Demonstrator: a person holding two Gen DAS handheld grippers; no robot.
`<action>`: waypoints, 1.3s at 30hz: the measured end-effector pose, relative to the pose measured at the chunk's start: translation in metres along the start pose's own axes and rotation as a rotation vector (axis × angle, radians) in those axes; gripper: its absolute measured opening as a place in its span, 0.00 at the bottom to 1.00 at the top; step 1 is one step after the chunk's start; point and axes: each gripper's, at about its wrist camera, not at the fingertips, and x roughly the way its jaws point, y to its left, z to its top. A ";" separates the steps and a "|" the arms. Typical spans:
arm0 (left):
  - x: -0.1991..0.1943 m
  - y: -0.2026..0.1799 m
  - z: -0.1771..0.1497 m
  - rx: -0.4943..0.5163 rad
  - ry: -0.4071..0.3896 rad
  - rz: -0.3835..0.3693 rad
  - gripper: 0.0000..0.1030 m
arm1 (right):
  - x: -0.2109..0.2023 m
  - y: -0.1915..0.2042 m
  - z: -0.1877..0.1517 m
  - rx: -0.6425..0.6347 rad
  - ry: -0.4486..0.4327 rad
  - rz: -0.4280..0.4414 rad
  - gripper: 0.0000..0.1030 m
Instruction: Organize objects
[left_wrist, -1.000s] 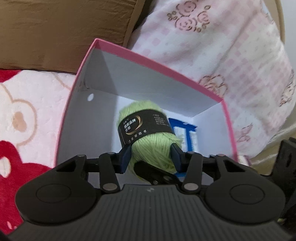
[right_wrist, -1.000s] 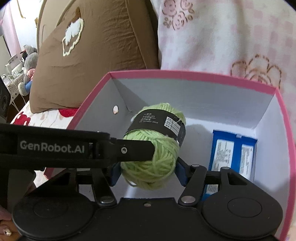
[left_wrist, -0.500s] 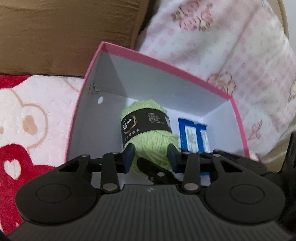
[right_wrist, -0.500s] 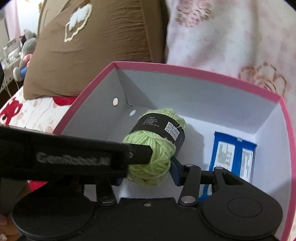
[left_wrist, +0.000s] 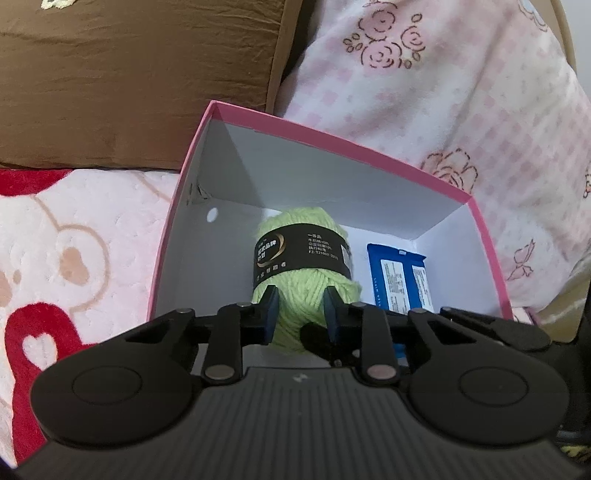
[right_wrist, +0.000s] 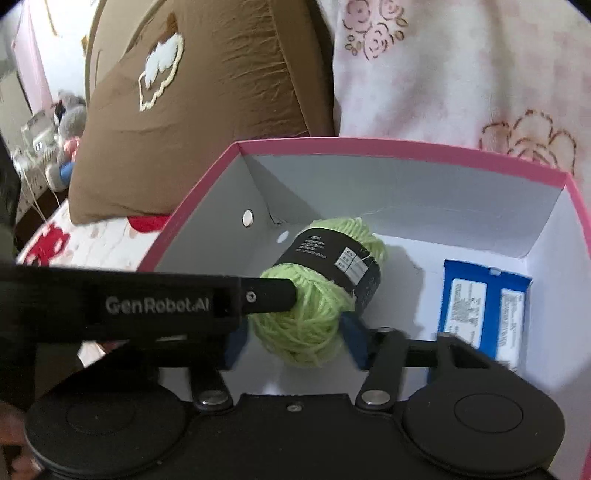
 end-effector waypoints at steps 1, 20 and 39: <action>0.000 0.001 0.000 -0.011 0.007 -0.009 0.24 | 0.001 0.002 -0.001 -0.020 0.005 -0.018 0.40; 0.003 0.001 -0.003 0.003 0.018 0.041 0.24 | 0.001 0.008 -0.004 -0.024 -0.001 -0.050 0.43; -0.095 -0.027 0.006 0.066 0.098 0.062 0.39 | -0.087 0.019 -0.018 0.095 -0.029 -0.075 0.58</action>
